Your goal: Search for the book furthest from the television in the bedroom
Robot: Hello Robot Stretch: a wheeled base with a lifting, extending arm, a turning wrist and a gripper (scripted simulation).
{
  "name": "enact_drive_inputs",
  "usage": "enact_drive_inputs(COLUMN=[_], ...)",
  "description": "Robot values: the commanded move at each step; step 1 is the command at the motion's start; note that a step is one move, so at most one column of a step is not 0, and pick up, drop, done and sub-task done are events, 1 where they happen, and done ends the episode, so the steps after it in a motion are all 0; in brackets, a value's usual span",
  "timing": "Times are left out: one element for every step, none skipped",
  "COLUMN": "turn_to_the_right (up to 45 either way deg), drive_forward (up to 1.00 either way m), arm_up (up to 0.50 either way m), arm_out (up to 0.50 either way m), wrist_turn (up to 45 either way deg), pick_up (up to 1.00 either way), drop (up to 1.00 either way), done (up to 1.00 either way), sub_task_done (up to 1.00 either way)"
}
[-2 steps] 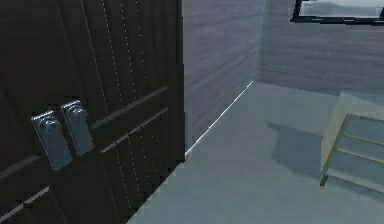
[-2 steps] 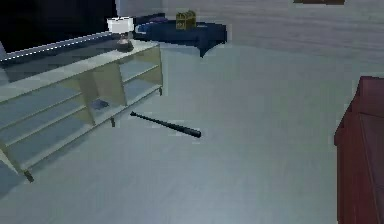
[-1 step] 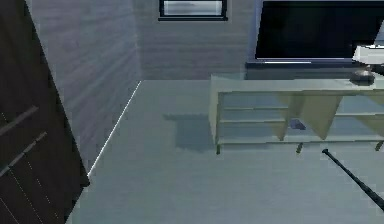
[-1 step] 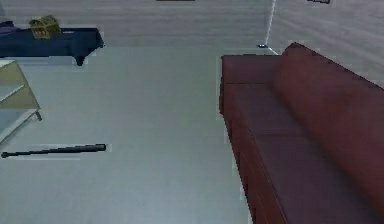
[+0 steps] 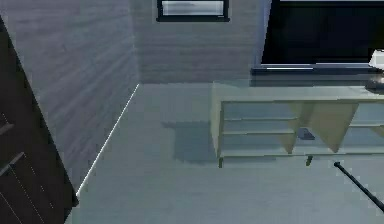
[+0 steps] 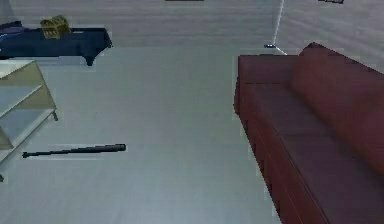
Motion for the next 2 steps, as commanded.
enact_drive_inputs(turn_to_the_right=[6.0,0.0], drive_forward=[0.00,0.85], arm_up=[0.00,0.00], arm_out=[0.00,0.00], wrist_turn=[0.0,0.0], pick_up=[0.00,0.00], drop=[0.00,0.00], done=[0.00,0.00], sub_task_done=[0.00,0.00])
